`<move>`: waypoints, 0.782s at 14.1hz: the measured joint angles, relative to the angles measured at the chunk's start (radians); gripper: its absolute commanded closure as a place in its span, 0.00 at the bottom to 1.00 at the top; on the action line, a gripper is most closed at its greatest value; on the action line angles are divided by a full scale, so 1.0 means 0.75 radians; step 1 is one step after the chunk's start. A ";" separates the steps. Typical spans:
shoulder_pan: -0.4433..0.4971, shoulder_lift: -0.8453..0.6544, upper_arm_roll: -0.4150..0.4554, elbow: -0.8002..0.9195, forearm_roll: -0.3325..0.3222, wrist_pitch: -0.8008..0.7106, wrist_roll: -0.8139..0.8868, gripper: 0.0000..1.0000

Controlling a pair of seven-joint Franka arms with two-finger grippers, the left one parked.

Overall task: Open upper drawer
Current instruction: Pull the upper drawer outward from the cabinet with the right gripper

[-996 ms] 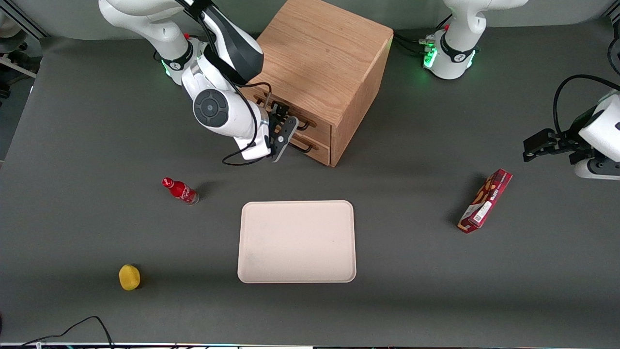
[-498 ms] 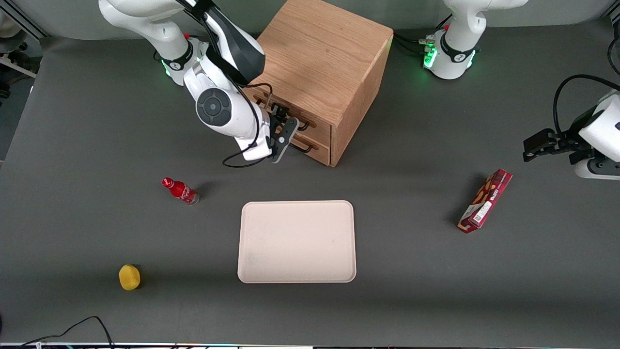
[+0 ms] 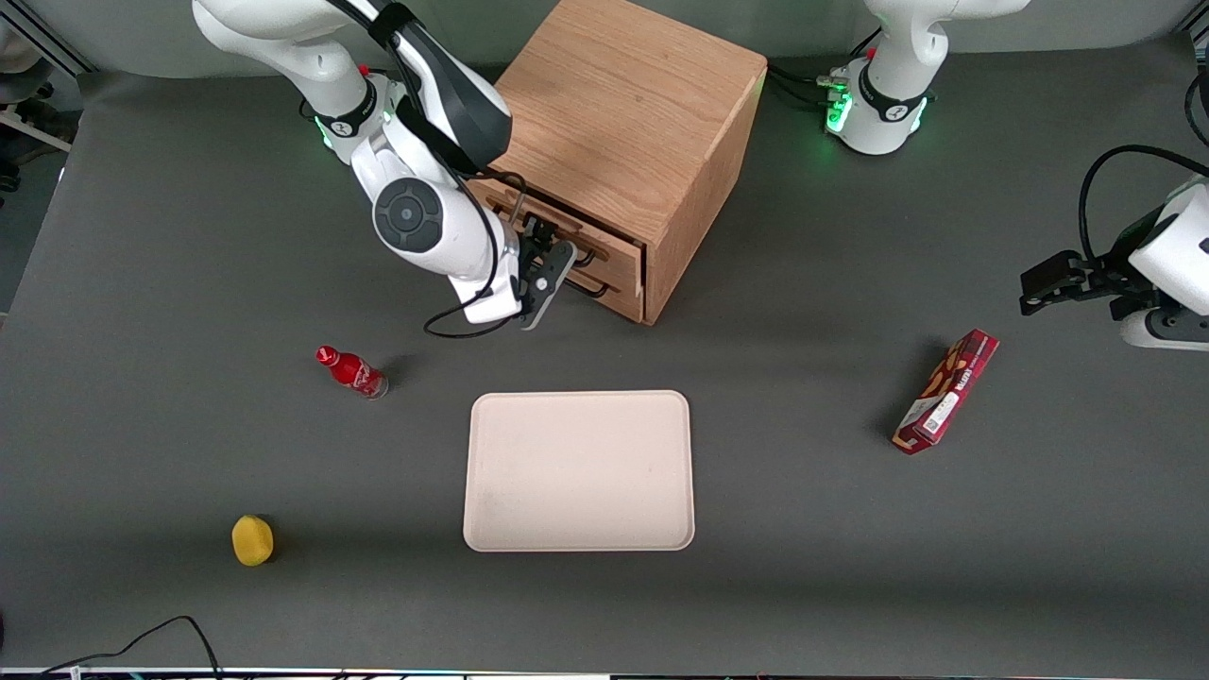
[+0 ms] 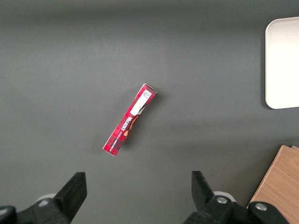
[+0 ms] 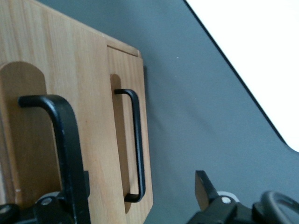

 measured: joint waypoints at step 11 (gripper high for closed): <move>-0.084 0.100 -0.011 0.139 -0.081 -0.022 -0.011 0.00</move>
